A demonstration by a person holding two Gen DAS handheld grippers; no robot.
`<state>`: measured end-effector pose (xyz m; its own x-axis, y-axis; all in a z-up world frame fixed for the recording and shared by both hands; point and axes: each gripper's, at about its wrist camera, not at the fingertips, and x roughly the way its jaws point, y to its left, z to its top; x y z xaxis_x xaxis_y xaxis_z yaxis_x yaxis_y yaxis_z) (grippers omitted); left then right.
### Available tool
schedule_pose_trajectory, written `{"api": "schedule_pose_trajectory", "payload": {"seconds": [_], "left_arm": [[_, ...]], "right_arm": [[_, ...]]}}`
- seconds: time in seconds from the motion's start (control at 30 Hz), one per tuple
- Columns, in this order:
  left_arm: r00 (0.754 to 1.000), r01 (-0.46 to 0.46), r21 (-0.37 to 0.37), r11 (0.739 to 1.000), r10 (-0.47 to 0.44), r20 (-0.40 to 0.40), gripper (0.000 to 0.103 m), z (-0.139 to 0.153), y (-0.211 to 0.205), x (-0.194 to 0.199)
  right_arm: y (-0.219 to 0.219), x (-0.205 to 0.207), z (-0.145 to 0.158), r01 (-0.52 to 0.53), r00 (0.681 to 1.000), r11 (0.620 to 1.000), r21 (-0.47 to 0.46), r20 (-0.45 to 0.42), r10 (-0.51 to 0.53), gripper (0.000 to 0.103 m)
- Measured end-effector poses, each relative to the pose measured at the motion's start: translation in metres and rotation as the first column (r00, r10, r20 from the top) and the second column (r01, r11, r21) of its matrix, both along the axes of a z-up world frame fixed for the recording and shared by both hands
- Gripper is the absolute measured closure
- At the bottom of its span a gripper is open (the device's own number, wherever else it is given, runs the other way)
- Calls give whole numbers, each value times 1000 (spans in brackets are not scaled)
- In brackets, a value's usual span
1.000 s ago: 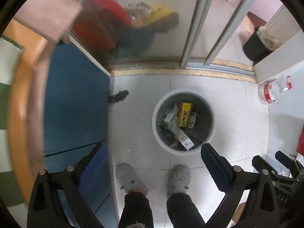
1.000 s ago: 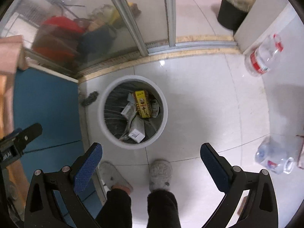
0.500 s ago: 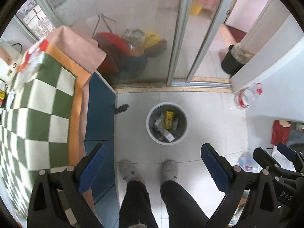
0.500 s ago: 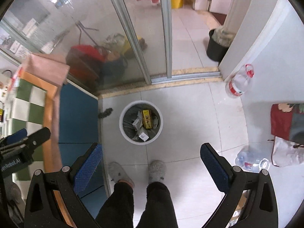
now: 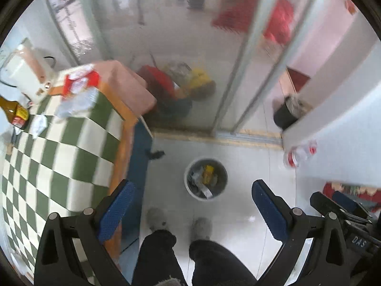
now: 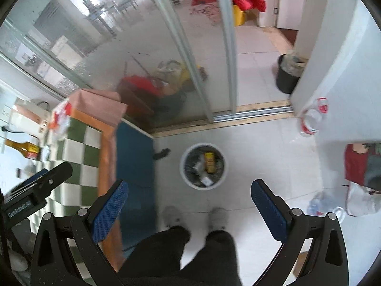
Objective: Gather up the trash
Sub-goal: 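Swing both tools back toward the checkered table, then grasp the white paper slip with the left tool while the right tool grasps the red sugar bag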
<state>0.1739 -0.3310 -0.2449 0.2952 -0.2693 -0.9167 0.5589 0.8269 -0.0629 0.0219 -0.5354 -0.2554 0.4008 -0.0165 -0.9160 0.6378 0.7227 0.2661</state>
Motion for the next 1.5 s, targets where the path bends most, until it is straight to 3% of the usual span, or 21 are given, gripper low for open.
{"api": "schedule_pose_trajectory", "payload": {"seconds": [0.2, 0.33, 0.43, 0.53, 0.63, 0.7, 0.8, 0.87, 0.97, 1.07, 1.1, 1.2, 1.23, 1.27, 1.3, 1.33, 1.37, 1.5], "left_arm": [[979, -192, -28, 981, 194, 64, 1, 27, 80, 98], [940, -338, -2, 941, 337, 60, 1, 20, 158, 167], [889, -456, 51, 889, 452, 67, 1, 1, 225, 215], [819, -574, 107, 812, 572, 48, 1, -30, 296, 256], [761, -643, 149, 752, 649, 10, 1, -60, 345, 288], [735, -667, 164, 727, 678, -19, 1, -77, 365, 304], [712, -685, 154, 712, 699, -62, 1, -96, 383, 326], [711, -683, 142, 716, 697, -92, 1, -107, 384, 338], [727, -661, 120, 741, 672, -143, 2, -125, 375, 355], [765, -605, 137, 785, 620, -175, 2, -143, 359, 367], [774, -589, 144, 795, 607, -181, 3, -148, 354, 370], [797, -563, 143, 814, 580, -166, 21, -155, 339, 371], [808, -557, 127, 821, 571, -146, 26, -153, 336, 369], [815, -550, 120, 826, 563, -137, 37, -151, 333, 369], [823, -543, 113, 832, 554, -123, 59, -148, 331, 368], [829, -536, 111, 837, 547, -117, 87, -145, 328, 366], [840, -519, 114, 847, 530, -118, 98, -144, 326, 366], [847, -508, 107, 855, 518, -117, 102, -140, 330, 358]], "right_arm": [[44, 122, 20, -165, 985, 986, 29, 44, 164, 0], [93, 223, 16, -271, 962, 961, 48, 46, 269, 0], [146, 316, 5, -365, 931, 930, 41, 36, 364, 0], [192, 398, -27, -433, 901, 901, 31, -24, 433, 0], [229, 464, -75, -456, 881, 890, 26, -128, 455, 0], [247, 493, -104, -456, 869, 889, 28, -201, 452, 0], [264, 512, -131, -459, 849, 888, 21, -283, 446, 0], [271, 511, -137, -460, 844, 888, 17, -301, 444, 1], [276, 506, -135, -451, 858, 892, 25, -263, 441, 22], [281, 497, -125, -465, 864, 883, -65, -252, 437, 41], [281, 492, -122, -468, 866, 879, -92, -247, 435, 54], [281, 489, -118, -462, 873, 880, -105, -225, 432, 73], [281, 487, -116, -463, 874, 880, -107, -221, 433, 75], [281, 487, -115, -462, 875, 881, -105, -215, 433, 75], [282, 487, -113, -459, 877, 882, -106, -208, 432, 76], [279, 486, -111, -457, 880, 884, -104, -201, 431, 77], [279, 485, -106, -449, 885, 888, -99, -185, 427, 78], [270, 471, -88, -418, 905, 905, -74, -117, 409, 81]]}}
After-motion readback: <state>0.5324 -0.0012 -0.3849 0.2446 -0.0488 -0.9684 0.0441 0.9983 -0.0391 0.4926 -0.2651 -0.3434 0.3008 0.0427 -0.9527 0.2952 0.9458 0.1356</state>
